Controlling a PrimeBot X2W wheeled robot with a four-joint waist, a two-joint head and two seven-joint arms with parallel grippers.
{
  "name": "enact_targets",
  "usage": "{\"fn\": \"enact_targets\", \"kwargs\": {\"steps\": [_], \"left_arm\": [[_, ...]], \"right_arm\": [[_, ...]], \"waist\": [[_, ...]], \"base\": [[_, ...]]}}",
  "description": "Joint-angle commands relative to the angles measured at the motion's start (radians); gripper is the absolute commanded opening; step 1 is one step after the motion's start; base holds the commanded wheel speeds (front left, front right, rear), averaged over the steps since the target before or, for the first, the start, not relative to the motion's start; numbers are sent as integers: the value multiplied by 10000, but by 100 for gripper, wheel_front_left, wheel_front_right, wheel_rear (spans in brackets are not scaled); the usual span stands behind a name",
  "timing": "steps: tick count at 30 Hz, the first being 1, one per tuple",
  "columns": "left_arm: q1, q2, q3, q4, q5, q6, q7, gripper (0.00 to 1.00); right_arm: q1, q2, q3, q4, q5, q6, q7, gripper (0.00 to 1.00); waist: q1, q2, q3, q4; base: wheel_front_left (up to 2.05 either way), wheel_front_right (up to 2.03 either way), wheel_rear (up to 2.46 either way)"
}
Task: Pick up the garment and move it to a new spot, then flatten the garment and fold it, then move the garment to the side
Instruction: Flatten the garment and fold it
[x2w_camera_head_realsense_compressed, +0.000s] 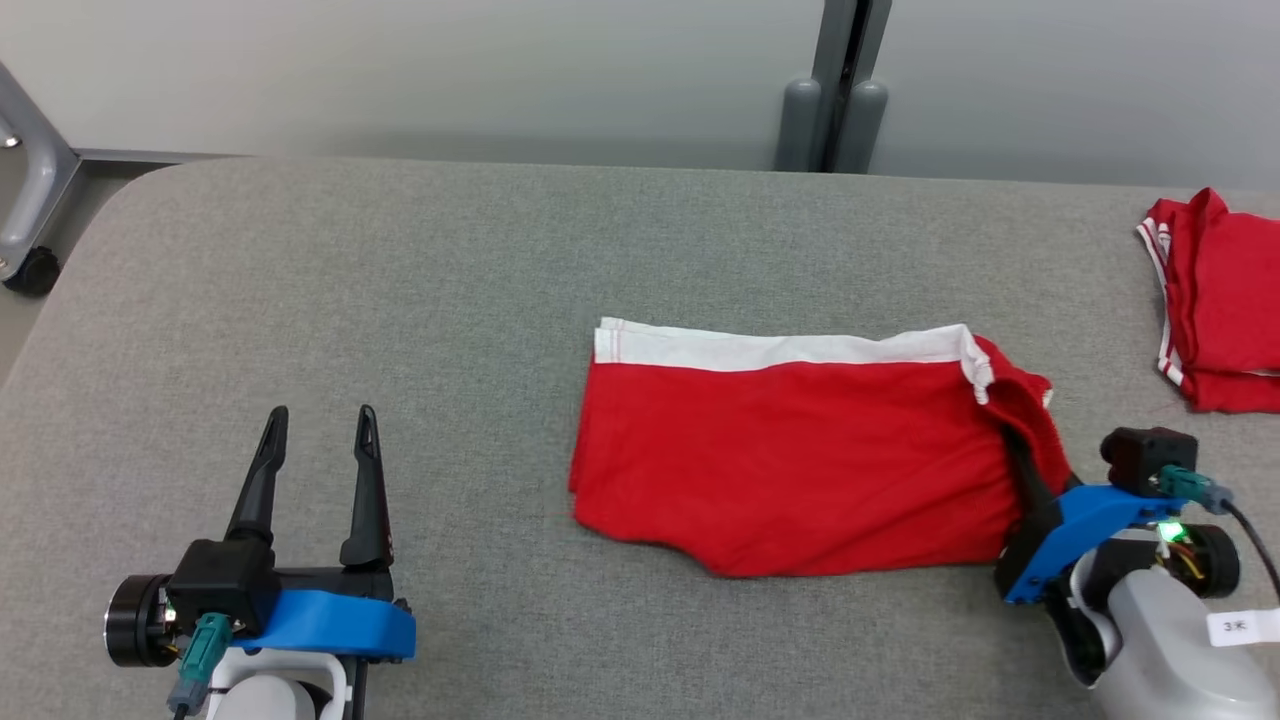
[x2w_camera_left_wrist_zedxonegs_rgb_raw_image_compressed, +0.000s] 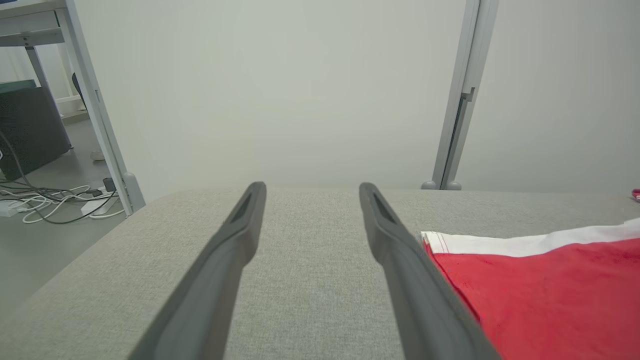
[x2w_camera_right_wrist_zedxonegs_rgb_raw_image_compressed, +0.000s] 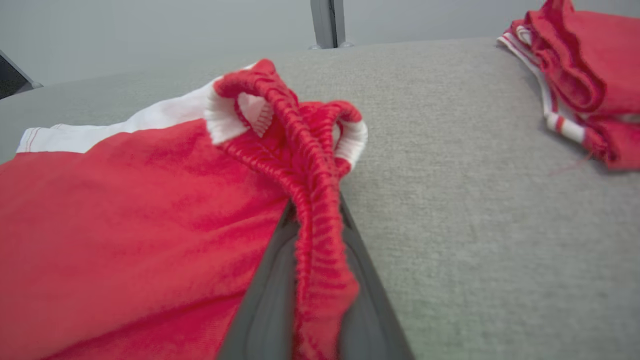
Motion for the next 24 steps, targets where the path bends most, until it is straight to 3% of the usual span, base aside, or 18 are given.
{"fn": "enact_targets", "kwargs": {"steps": [1,5,9,15,24], "left_arm": [[36,-5,74,19,26,-30,-42,100],[177,-21,100,-8,1,-47,-42,100],[195,-38,89,-20,-36,-47,-42,100],[212,-50,67,32,-66,-51,-42,100],[130,-60,10,122,-85,-42,-42,100]], "right_arm": [[160,-315,64,-144,174,-3,75,0],[568,-1402,289,-595,705,-3,548,0],[816,-2001,404,-1072,1036,-1,952,0],[987,-2194,808,-2120,1490,-1,1588,0],[1107,-1988,1284,-3942,2111,-1,2490,0]], "waist": [[0,0,-122,-142],[0,0,-221,-338],[0,0,-208,-418],[0,0,-185,-494],[0,0,-179,-524]], "base": [[0,0,0],[0,0,0],[0,0,0],[0,0,0],[0,0,0]]}}
